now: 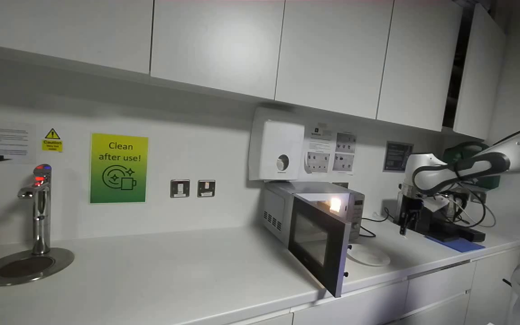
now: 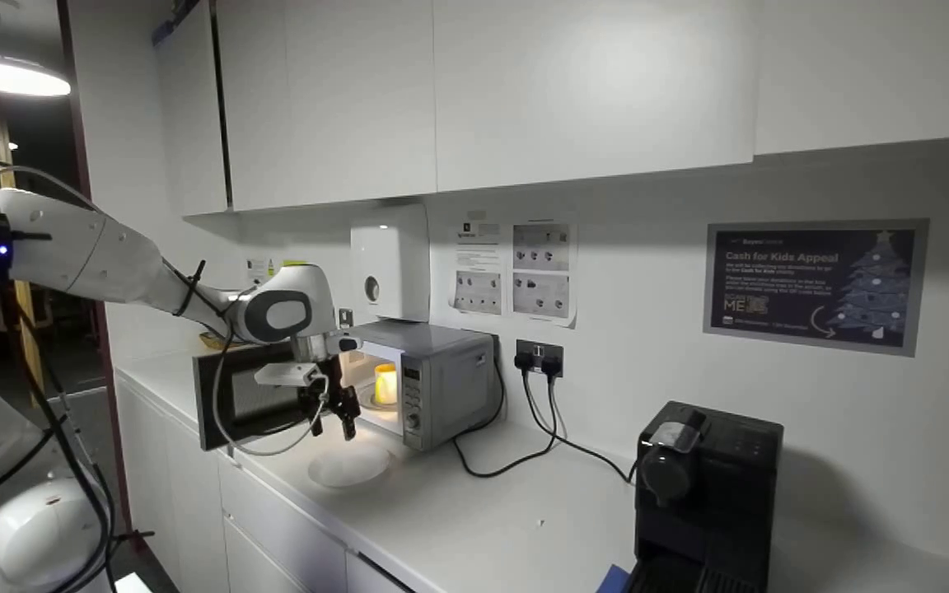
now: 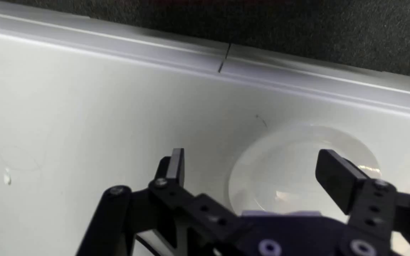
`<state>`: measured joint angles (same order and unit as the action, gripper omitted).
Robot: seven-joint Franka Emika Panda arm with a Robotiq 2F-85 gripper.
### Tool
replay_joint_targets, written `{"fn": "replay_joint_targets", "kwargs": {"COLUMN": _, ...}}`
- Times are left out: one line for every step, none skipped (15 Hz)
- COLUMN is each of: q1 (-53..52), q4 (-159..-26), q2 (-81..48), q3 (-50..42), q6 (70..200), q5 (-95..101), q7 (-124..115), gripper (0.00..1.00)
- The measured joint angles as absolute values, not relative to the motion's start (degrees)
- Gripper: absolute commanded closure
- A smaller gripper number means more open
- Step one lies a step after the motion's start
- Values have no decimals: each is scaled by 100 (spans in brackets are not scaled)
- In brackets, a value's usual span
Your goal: Remove the mug from the microwave and put it on the right side of the counter.
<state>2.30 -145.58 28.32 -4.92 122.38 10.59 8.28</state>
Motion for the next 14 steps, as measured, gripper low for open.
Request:
{"fn": "replay_joint_targets", "kwargs": {"q1": 109, "q4": -14536, "q2": 2744, "q3": -458, "q6": 12490, "q5": 954, "q7": 834, "gripper": 0}}
{"fn": "replay_joint_targets", "kwargs": {"q1": -18, "q4": -14513, "q2": 2647, "q3": -417, "q6": 12759, "q5": 828, "q7": 837, "gripper": 0}}
{"fn": "replay_joint_targets", "kwargs": {"q1": -141, "q4": -14490, "q2": 2545, "q3": -375, "q6": 13028, "q5": 705, "q7": 847, "gripper": 0}}
{"fn": "replay_joint_targets", "kwargs": {"q1": -253, "q4": -14464, "q2": 2442, "q3": -339, "q6": 13295, "q5": 599, "q7": 863, "gripper": 0}}
{"fn": "replay_joint_targets", "kwargs": {"q1": -351, "q4": -14435, "q2": 2332, "q3": -311, "q6": 13563, "q5": 510, "q7": 897, "gripper": 0}}
{"fn": "replay_joint_targets", "kwargs": {"q1": -433, "q4": -14407, "q2": 2212, "q3": -294, "q6": 13833, "q5": 420, "q7": 961, "gripper": 0}}
{"fn": "replay_joint_targets", "kwargs": {"q1": -508, "q4": -14384, "q2": 2079, "q3": -293, "q6": 14117, "q5": 301, "q7": 1072, "gripper": 0}}
{"fn": "replay_joint_targets", "kwargs": {"q1": -569, "q4": -14360, "q2": 1940, "q3": -293, "q6": 14369, "q5": 185, "q7": 1209, "gripper": 0}}
{"fn": "replay_joint_targets", "kwargs": {"q1": -627, "q4": -14328, "q2": 1788, "q3": -298, "q6": 14599, "q5": 58, "q7": 1377, "gripper": 0}}
{"fn": "replay_joint_targets", "kwargs": {"q1": -684, "q4": -14288, "q2": 1630, "q3": -301, "q6": 14803, "q5": -86, "q7": 1549, "gripper": 0}}
{"fn": "replay_joint_targets", "kwargs": {"q1": -747, "q4": -14238, "q2": 1465, "q3": -305, "q6": 14995, "q5": -270, "q7": 1738, "gripper": 0}}
{"fn": "replay_joint_targets", "kwargs": {"q1": -816, "q4": -14186, "q2": 1306, "q3": -309, "q6": 15169, "q5": -470, "q7": 1926, "gripper": 0}}
{"fn": "replay_joint_targets", "kwargs": {"q1": -884, "q4": -14134, "q2": 1153, "q3": -308, "q6": 15339, "q5": -656, "q7": 2114, "gripper": 0}}
{"fn": "replay_joint_targets", "kwargs": {"q1": -952, "q4": -14088, "q2": 1007, "q3": -303, "q6": 15511, "q5": -827, "q7": 2285, "gripper": 0}}
